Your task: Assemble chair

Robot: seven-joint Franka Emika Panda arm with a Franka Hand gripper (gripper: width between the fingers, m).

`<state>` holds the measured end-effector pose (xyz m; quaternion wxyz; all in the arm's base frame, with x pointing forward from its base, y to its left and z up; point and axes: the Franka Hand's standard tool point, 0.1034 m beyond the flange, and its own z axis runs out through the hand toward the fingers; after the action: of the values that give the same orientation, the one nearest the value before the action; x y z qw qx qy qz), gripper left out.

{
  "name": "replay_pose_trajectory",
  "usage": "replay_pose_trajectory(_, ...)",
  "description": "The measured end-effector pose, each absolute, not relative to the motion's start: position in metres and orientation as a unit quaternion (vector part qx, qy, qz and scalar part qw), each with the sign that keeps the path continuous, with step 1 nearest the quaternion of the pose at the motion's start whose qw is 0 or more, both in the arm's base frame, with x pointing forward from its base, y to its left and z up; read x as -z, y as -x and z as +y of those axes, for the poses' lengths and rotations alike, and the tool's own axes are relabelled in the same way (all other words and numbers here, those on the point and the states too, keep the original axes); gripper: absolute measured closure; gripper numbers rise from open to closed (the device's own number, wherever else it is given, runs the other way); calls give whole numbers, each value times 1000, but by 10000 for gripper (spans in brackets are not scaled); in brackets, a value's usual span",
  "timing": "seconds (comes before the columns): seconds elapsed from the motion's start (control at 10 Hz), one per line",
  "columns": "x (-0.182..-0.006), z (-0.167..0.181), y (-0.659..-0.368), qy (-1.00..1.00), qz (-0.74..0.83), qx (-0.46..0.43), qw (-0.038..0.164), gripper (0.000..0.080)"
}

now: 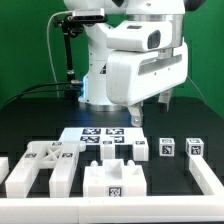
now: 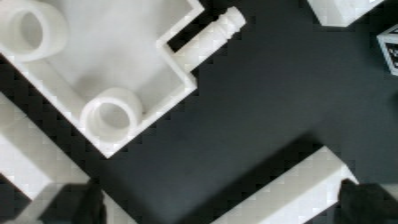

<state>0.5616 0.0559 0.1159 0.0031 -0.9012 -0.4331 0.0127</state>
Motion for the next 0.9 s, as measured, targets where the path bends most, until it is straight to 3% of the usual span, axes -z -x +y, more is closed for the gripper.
replay_pose_trajectory(0.3,-99,18,-558,938,-346,-18,0,150)
replay_pose_trajectory(0.6,-96,-18,-561,969,-248,-12,13,150)
replay_pose_trajectory(0.9,-95,-9,-561,989,-146,-13,16,150)
